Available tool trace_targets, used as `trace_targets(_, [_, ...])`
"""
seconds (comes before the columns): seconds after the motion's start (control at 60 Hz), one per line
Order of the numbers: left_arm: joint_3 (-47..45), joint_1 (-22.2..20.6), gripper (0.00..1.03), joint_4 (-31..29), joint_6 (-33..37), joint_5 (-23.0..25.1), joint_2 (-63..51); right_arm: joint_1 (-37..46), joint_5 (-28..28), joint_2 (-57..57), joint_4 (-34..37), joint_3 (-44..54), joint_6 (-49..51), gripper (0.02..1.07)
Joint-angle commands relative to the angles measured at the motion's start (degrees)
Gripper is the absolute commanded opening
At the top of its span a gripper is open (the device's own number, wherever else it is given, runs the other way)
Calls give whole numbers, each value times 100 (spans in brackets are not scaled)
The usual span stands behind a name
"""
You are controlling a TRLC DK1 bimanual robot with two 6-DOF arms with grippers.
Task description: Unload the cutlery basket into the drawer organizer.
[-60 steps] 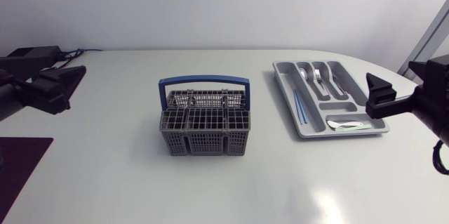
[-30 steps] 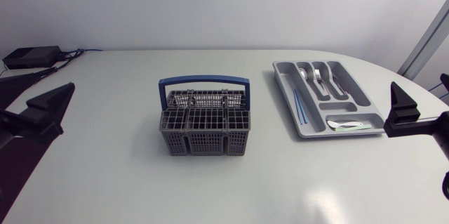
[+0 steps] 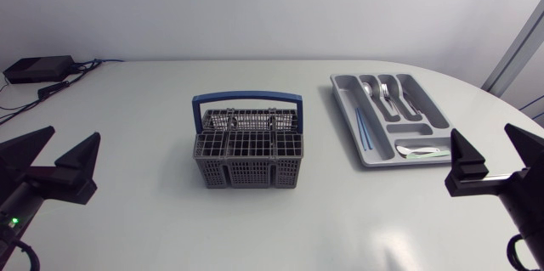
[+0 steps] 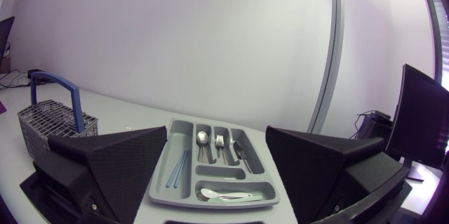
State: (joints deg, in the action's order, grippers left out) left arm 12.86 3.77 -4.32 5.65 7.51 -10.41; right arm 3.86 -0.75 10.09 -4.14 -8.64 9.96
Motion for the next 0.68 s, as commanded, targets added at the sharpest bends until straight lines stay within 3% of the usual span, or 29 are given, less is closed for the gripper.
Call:
trace_targets(0.0, [-332, -92, 100, 126, -236, -143, 225, -95, 46, -222, 94, 260, -353, 103])
trace_targets(0.333, [-1286, -377, 100, 432, -565, -751, 1041, -386, 75, -1009, 414, 864, -996, 103])
trace_targets(0.667, [-1286, -377, 100, 432, -565, -751, 1041, -386, 75, -1009, 414, 864, -996, 103])
